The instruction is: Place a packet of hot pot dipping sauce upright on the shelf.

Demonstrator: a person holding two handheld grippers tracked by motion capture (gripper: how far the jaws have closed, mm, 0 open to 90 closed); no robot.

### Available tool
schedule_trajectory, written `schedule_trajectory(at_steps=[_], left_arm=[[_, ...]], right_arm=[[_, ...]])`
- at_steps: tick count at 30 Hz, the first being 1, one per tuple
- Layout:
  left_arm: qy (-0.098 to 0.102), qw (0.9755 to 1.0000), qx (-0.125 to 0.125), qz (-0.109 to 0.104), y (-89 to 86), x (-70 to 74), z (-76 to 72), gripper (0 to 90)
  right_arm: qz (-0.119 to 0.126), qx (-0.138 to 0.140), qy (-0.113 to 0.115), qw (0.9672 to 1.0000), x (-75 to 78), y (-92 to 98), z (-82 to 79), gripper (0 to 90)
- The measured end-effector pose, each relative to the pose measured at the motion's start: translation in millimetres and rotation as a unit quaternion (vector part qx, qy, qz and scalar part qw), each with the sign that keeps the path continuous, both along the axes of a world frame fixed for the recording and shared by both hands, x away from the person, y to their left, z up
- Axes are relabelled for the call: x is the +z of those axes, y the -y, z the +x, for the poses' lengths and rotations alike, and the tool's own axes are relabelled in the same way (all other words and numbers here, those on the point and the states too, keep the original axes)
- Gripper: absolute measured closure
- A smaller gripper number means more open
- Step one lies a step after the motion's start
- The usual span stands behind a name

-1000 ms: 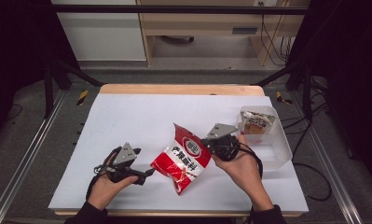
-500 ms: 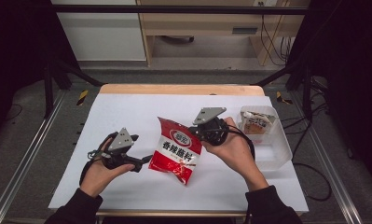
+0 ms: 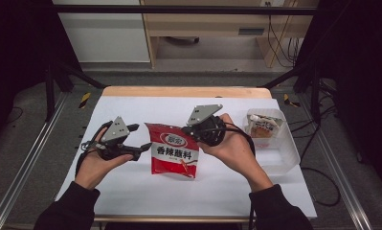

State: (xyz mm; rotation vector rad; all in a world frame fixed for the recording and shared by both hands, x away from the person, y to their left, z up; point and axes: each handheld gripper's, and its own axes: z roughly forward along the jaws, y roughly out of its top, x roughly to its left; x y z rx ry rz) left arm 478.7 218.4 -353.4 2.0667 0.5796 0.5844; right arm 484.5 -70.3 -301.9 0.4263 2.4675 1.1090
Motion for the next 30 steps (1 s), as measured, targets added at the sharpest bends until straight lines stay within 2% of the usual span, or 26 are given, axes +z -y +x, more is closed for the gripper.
schedule_trajectory(at_steps=[2, 8, 11, 14, 16, 19, 20, 25, 27, 30], left_arm=[[-0.004, 1.0000, -0.006, -0.005, 0.9, 0.8, 3.1, 26.8], [-0.001, 0.9997, -0.025, -0.004, 7.3, 5.5, 9.2, 36.0], [-0.014, 0.9993, -0.036, -0.003, 11.0, 6.5, 11.5, 44.2], [-0.040, 0.9977, -0.055, -0.006, 13.2, 8.9, 12.0, 59.7], [-0.045, 0.9972, -0.059, 0.001, 14.3, 11.3, 10.4, 70.1], [-0.054, 0.9949, -0.085, 0.002, 16.4, 14.8, 6.2, 89.2], [-0.048, 0.9947, -0.090, 0.010, 18.1, 15.9, 4.3, 89.6], [-0.045, 0.9933, -0.106, 0.015, 24.6, 19.3, -1.4, 90.0], [-0.043, 0.9925, -0.112, 0.022, 26.6, 20.0, -2.4, 90.0], [-0.039, 0.9919, -0.117, 0.029, 28.2, 21.2, -3.4, 90.0]], right_arm=[[0.003, 0.006, -0.002, 1.0000, 3.7, -1.6, -0.7, 90.0], [-0.004, 0.026, -0.002, 0.9996, 10.1, -6.4, -3.3, 90.0], [-0.002, 0.033, -0.004, 0.9994, 11.9, -6.7, -4.2, 90.0], [-0.006, 0.037, -0.005, 0.9993, 12.5, -5.5, -4.9, 90.0], [-0.010, 0.036, -0.008, 0.9993, 12.4, -4.2, -5.6, 90.0], [-0.015, 0.034, -0.014, 0.9992, 12.5, 1.1, -5.4, 90.0], [-0.015, 0.034, -0.016, 0.9992, 12.9, 3.1, -5.7, 90.0], [-0.022, 0.030, -0.023, 0.9990, 13.1, 13.1, -6.1, 88.9], [-0.035, 0.033, -0.027, 0.9985, 11.5, 14.6, -5.8, 85.3], [-0.046, 0.037, -0.029, 0.9978, 9.1, 14.6, -4.8, 75.1]])
